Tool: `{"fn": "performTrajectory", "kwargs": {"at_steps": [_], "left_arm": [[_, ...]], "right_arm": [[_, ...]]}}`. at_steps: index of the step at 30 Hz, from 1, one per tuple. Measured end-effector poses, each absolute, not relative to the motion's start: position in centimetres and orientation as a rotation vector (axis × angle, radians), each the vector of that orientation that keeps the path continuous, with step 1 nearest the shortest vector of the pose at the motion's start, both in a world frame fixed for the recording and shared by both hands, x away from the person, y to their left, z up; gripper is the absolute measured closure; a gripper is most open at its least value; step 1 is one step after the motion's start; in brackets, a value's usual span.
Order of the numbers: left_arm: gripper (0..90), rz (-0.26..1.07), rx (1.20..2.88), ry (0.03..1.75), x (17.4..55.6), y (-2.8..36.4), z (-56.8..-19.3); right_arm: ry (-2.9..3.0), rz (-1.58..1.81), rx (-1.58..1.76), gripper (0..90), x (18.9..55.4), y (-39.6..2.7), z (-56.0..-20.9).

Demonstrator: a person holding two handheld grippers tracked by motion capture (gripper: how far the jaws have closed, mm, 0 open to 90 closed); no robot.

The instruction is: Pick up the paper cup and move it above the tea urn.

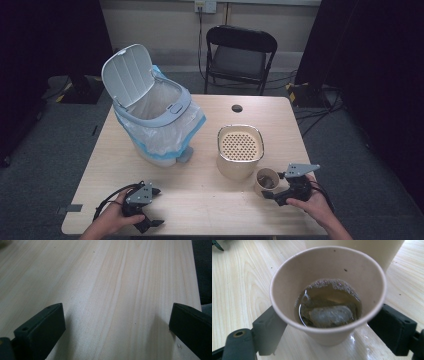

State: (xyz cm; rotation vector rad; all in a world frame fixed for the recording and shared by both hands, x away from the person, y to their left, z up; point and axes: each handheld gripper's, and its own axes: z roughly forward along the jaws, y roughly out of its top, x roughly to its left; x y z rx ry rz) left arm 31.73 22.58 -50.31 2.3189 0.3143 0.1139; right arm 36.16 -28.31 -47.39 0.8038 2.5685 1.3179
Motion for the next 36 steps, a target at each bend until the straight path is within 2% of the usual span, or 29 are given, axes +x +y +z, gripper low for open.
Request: {"fn": "performTrajectory", "kwargs": {"at_steps": [20,36], "left_arm": [[0.0,0.114,2.321,0.316,31.7,22.6,-50.3],[0.0,0.113,2.318,0.319,31.7,22.6,-50.3]], "right_arm": [[2.557,1.366,0.777,24.5,36.8,-27.1,-48.0],[2.528,1.308,0.789,26.7,37.5,-28.5,-46.7]]}}
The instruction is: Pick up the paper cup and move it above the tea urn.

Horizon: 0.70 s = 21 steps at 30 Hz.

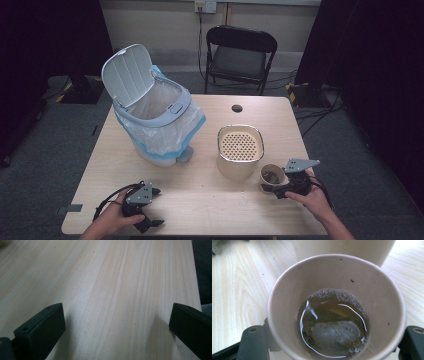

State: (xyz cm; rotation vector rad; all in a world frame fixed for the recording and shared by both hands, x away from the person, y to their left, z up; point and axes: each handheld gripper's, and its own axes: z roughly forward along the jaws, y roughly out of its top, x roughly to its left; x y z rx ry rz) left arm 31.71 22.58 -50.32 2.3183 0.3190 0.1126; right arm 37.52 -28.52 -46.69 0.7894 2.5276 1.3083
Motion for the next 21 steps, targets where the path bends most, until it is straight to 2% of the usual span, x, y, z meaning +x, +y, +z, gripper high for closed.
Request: {"fn": "performTrajectory", "kwargs": {"at_steps": [21], "left_arm": [[0.0,0.113,2.318,0.319,31.7,22.6,-50.3]], "right_arm": [[2.458,1.248,0.859,27.1,42.9,-29.9,-45.1]]}}
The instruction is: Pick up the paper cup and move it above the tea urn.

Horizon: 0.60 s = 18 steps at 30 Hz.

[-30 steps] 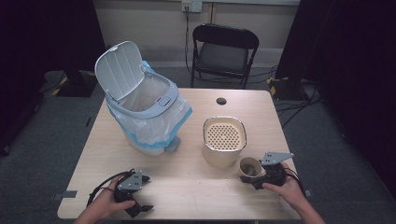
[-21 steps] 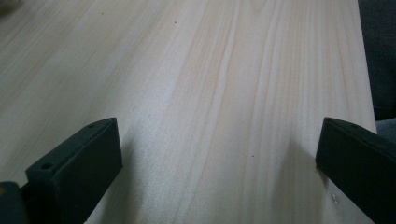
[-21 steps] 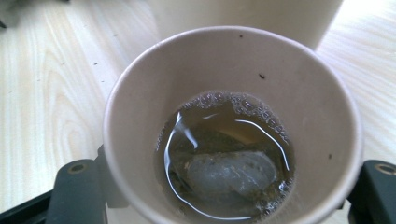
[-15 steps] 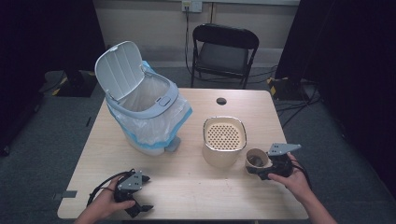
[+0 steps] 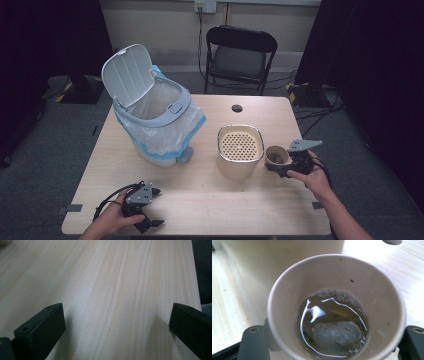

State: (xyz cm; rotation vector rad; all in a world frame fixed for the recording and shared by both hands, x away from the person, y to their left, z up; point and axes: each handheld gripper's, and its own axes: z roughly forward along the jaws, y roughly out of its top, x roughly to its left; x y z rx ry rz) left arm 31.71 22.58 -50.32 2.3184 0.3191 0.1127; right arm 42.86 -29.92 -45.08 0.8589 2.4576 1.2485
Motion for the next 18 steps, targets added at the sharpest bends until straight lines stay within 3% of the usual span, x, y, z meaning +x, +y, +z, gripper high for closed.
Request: {"fn": "performTrajectory", "kwargs": {"at_steps": [18], "left_arm": [[0.0,0.113,2.322,0.319,31.7,22.6,-50.3]], "right_arm": [[2.463,1.221,0.841,27.5,47.1,-29.6,-44.2]]}}
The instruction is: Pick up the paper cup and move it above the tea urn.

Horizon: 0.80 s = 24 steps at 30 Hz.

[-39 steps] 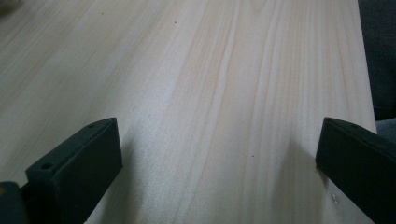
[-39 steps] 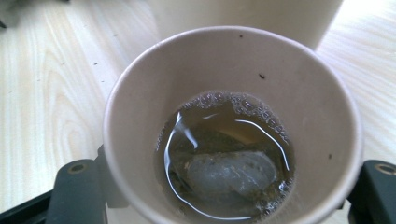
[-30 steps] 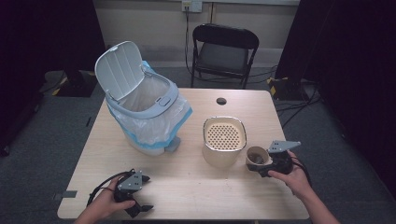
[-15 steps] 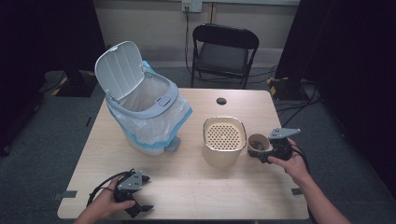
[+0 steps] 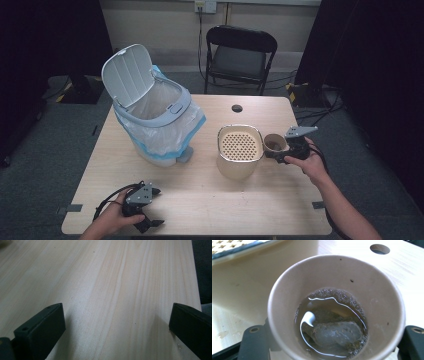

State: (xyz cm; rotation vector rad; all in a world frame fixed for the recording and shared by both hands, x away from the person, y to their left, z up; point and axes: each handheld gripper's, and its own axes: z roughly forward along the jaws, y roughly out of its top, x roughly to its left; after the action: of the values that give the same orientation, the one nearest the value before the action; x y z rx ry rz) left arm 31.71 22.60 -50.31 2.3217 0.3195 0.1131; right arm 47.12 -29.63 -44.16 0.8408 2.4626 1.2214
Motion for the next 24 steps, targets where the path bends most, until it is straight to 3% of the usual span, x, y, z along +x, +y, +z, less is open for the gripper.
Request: {"fn": "performTrajectory", "kwargs": {"at_steps": [24], "left_arm": [[0.0,0.113,2.317,0.318,31.7,22.6,-50.3]], "right_arm": [[2.449,1.212,0.802,27.6,51.6,-28.8,-41.8]]}}
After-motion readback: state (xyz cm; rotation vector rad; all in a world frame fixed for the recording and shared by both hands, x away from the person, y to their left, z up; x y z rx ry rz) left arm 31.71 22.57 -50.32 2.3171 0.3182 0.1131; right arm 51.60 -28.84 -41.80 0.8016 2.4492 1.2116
